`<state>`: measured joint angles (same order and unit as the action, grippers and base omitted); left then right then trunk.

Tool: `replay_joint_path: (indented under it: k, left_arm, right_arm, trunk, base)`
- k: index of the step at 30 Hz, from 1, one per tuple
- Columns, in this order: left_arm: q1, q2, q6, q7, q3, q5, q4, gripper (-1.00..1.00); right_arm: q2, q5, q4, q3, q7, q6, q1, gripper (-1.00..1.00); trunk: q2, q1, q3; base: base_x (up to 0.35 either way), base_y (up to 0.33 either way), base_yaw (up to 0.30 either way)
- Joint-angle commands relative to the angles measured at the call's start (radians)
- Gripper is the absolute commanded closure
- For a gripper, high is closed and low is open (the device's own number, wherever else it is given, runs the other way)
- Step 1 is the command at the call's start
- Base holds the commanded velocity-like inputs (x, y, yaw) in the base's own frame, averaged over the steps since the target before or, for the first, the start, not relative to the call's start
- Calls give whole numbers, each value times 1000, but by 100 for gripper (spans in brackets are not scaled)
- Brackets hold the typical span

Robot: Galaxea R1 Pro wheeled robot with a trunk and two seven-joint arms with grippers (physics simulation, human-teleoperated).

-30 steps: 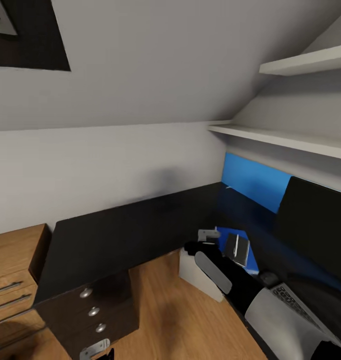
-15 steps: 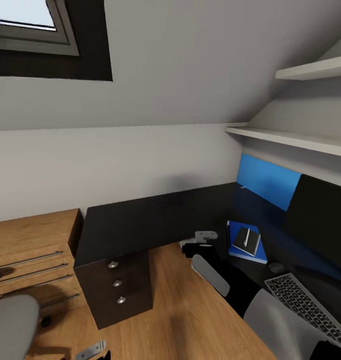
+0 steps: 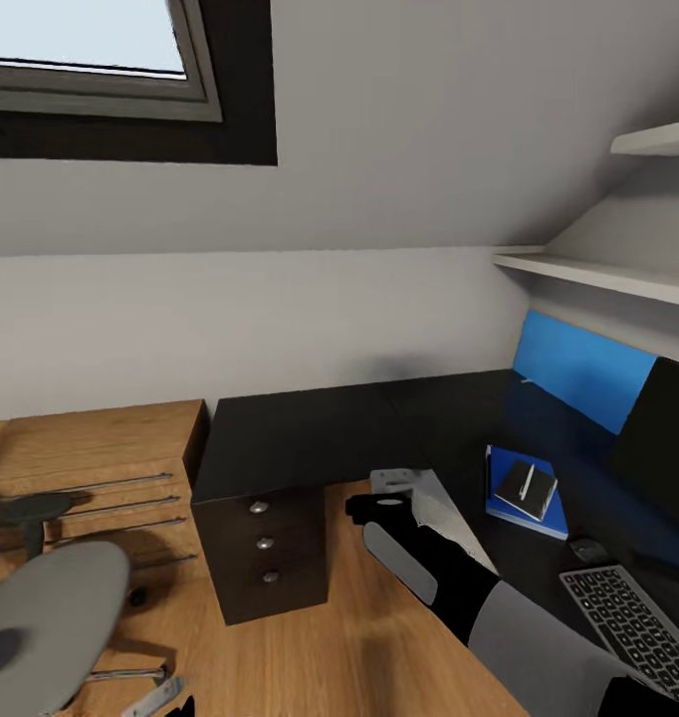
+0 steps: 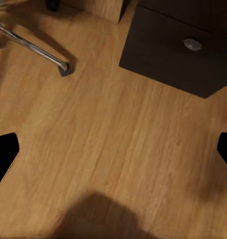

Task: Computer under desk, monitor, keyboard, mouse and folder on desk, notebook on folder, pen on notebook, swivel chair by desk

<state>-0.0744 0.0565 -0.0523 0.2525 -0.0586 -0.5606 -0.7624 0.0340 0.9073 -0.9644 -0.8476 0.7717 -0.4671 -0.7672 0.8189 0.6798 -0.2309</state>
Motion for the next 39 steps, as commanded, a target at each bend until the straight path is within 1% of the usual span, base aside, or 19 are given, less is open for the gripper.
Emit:
replay_joint_path:
  k: [1, 4, 5, 11, 13, 19, 20, 24, 26, 30, 31, 39]
  left_arm:
    - [-1, 2, -6, 6, 3, -11, 1, -100]
    - [-1, 4, -6, 4, 22, -11, 22, -100]
    - [-1, 8, -7, 3, 29, -11, 52, -100]
    - [-1, 28, -10, 0, 39, -8, 141, -100]
    - [-1, 38, -11, 0, 41, -9, 163, -100]
    - [-1, 52, -13, -1, 43, -10, 203, -100]
    - [-1, 56, -14, -2, 43, -10, 224, -100]
    - [-1, 61, -23, -2, 44, -9, 271, -100]
    - [-1, 63, -49, -2, 44, -9, 301, -100]
    - [-1, 64, -98, -3, 44, -10, 322, -100]
    - [-1, 64, -129, -5, 41, -11, 330, -100]
    - [-1, 59, -148, -7, 38, -9, 337, -100]
  right_arm:
    - [3, 4, 1, -5, 8, -1, -1, -100]
    - [10, 0, 9, -15, 8, 8, -1, -100]
    - [13, -3, 20, -22, 8, 22, -1, -100]
    - [16, -7, 51, -53, 8, 88, 12, -100]
    - [16, -9, 58, -78, 8, 117, 29, -100]
    - [16, -18, 63, -142, 11, 175, 66, -100]
    - [17, -21, 63, -164, 17, 194, 74, -100]
    - [17, -25, 65, -198, 51, 224, 85, -100]
    - [17, -26, 65, -216, 78, 240, 95, -100]
    - [17, -23, 65, -227, 97, 251, 113, -100]
    - [17, -22, 64, -233, 104, 256, 124, -100]
    - [17, -22, 63, -237, 106, 261, 139, -100]
  trunk:
    - [1, 0, -1]
    - [1, 0, -1]
    - [1, 0, -1]
    - [1, 0, -1]
    - [1, 0, -1]
    - [1, 0, -1]
    - [1, 0, -1]
    - [1, 0, -1]
    - [1, 0, -1]
    - [1, 0, -1]
    - [1, 0, -1]
    - [1, 0, -1]
  base:
    - [-7, -13, 280]
    - [-4, -8, 280]
    - [-2, -4, 261]
    - [-1, -2, 140]
    - [0, -1, 43]
    - [0, 0, 19]
    - [0, 0, 6]
    - [0, 0, 4]
    - [0, 0, 2]
    - [0, 0, 0]
    - [0, 0, 0]
    - [0, 0, 0]
